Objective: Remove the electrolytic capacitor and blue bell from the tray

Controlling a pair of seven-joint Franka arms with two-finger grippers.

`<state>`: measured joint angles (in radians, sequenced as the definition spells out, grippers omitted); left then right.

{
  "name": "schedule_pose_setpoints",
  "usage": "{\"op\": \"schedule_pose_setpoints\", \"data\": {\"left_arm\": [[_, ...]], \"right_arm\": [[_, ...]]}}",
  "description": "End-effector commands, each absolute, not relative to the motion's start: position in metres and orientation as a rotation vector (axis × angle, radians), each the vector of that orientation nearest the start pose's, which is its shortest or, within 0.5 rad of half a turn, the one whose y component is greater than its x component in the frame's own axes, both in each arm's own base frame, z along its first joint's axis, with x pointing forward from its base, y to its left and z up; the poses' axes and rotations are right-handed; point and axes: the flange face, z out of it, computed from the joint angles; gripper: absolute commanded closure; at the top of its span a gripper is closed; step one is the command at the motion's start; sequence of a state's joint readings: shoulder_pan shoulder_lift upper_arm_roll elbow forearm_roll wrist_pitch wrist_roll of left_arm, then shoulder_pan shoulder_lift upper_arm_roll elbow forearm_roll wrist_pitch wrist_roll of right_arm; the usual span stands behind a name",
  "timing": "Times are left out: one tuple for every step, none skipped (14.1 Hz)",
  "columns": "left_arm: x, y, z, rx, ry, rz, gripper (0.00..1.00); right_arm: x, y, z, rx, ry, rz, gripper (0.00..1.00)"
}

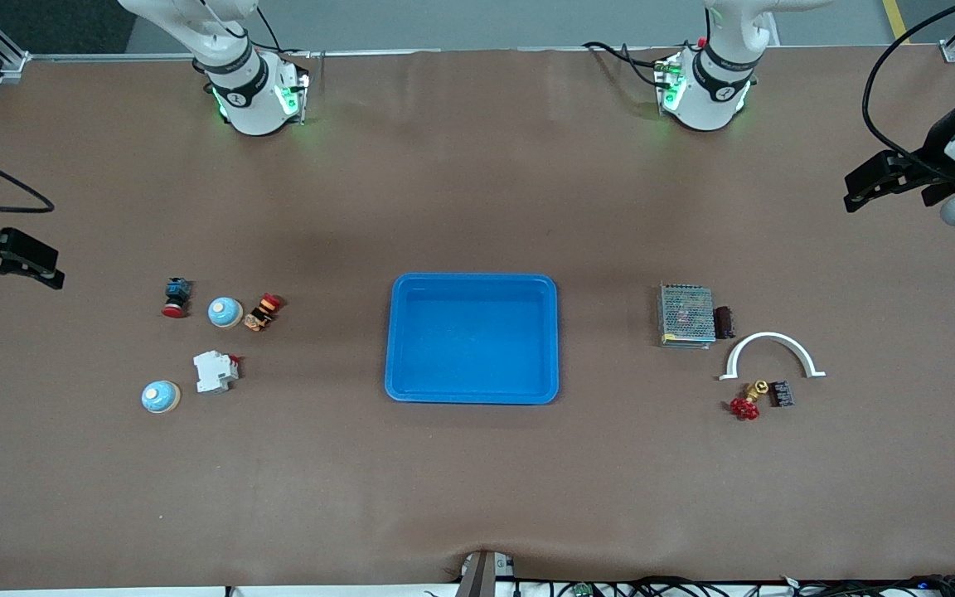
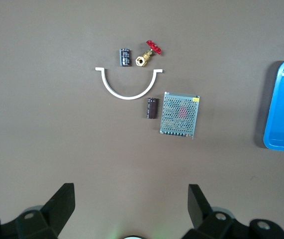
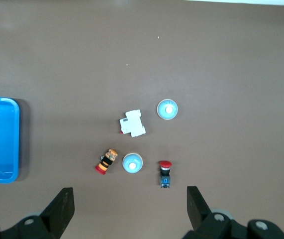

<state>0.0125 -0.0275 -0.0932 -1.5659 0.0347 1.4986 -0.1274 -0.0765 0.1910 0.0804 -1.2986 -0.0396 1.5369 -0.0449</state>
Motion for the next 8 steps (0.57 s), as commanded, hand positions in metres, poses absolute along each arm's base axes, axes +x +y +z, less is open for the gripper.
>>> {"op": "schedule_pose_setpoints", "data": {"left_arm": [[0.536,-0.042,0.642,-3.117,-0.074,0.035,0.00],[0.535,-0.042,0.643,-3.117,-0.076,0.032,0.00],[0.535,-0.042,0.643,-3.117,-0.076,0.032,0.00],[0.535,-0.041,0.643,-3.115,-0.078,0.032,0.00],[0.536,-0.041,0.644,-3.116,-0.078,0.028,0.00],[0.537,-0.040,0.643,-3.116,-0.081,0.028,0.00],[0.536,-0.040,0.644,-3.113,-0.081,0.025,0.00],[0.536,-0.039,0.644,-3.110,-0.079,0.024,0.00]], "right_arm": [[0.576,-0.003,0.637,-3.159,-0.024,-0.097,0.00],[0.566,-0.003,0.632,-3.163,-0.018,-0.111,0.00],[0.551,-0.003,0.626,-3.166,-0.010,-0.135,0.00],[0.539,-0.002,0.621,-3.167,0.006,-0.179,0.00],[0.538,-0.003,0.622,-3.167,0.015,-0.184,0.00],[0.538,-0.001,0.625,-3.159,0.029,-0.181,0.00],[0.537,0.000,0.625,-3.141,0.041,-0.171,0.00],[0.538,0.000,0.627,-3.131,0.045,-0.175,0.00]]}}
